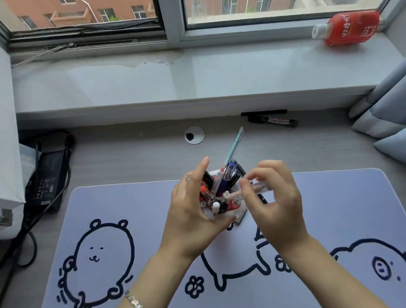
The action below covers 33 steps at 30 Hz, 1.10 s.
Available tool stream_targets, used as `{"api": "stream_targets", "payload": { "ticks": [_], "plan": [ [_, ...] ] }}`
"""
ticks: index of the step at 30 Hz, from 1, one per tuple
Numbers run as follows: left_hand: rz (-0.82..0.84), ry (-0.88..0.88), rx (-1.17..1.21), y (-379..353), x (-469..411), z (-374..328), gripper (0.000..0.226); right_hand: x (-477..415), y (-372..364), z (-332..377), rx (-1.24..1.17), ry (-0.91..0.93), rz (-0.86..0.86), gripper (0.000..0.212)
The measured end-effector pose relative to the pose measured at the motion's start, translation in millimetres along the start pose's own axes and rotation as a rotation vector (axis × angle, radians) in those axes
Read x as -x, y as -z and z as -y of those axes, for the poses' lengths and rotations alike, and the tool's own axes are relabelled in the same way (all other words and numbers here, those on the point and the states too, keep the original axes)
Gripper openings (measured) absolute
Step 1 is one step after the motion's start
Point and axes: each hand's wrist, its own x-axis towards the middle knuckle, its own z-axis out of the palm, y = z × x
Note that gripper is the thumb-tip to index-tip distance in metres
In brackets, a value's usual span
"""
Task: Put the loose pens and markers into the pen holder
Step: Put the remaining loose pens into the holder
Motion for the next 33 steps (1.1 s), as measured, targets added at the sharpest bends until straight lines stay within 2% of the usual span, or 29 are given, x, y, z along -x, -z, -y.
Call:
{"api": "stream_targets", "payload": {
  "ticks": [3,7,9,11,13,15,17,19,21,22,23,25,26,30,33],
  "plan": [
    [-0.041,-0.001,-0.016,-6,-1,-6,0.089,14,-2,-6,0.001,-0.041,0.101,0.043],
    [-0.021,0.002,-0.003,-7,-3,-10,0.083,28,1,4,0.127,0.046,0.335,0.067],
    [0.018,-0.04,-0.026,-8,1,-11,0.079,26,0,8,0.22,0.006,0.433,0.079],
    [0.042,-0.018,0.017,-11,5,-12,0.074,17,-2,11,0.215,-0.036,0.528,0.087],
    [0.021,0.086,0.114,-12,8,-10,0.083,5,-4,8,0.06,-0.084,0.636,0.088],
    [-0.024,0.141,0.117,-9,8,-3,0.096,-5,-3,-1,-0.066,-0.112,0.583,0.079],
    [-0.054,0.141,0.069,-3,7,4,0.102,-13,-1,-17,-0.039,-0.177,0.464,0.065],
    [-0.059,0.109,-0.012,0,6,10,0.101,-16,0,-32,0.05,-0.254,0.534,0.067],
    [-0.075,0.109,-0.068,2,7,18,0.1,-15,-2,-44,-0.005,-0.312,0.614,0.075],
    [-0.081,0.149,-0.044,5,8,21,0.1,-14,-4,-48,-0.04,-0.345,0.592,0.076],
    [-0.088,0.195,0.003,7,9,23,0.1,-14,-4,-53,-0.04,-0.367,0.556,0.068],
    [-0.107,0.245,0.065,11,13,29,0.103,-12,-3,-68,0.131,-0.274,0.516,0.033],
    [-0.114,0.252,0.069,14,16,30,0.104,-11,-4,-75,0.25,-0.18,0.521,0.024],
    [-0.15,0.265,0.102,18,21,32,0.104,3,-9,-93,0.505,0.247,0.805,0.038],
    [-0.144,0.264,0.145,19,22,31,0.102,16,-14,-99,0.616,0.405,0.919,0.036]
  ]
}}
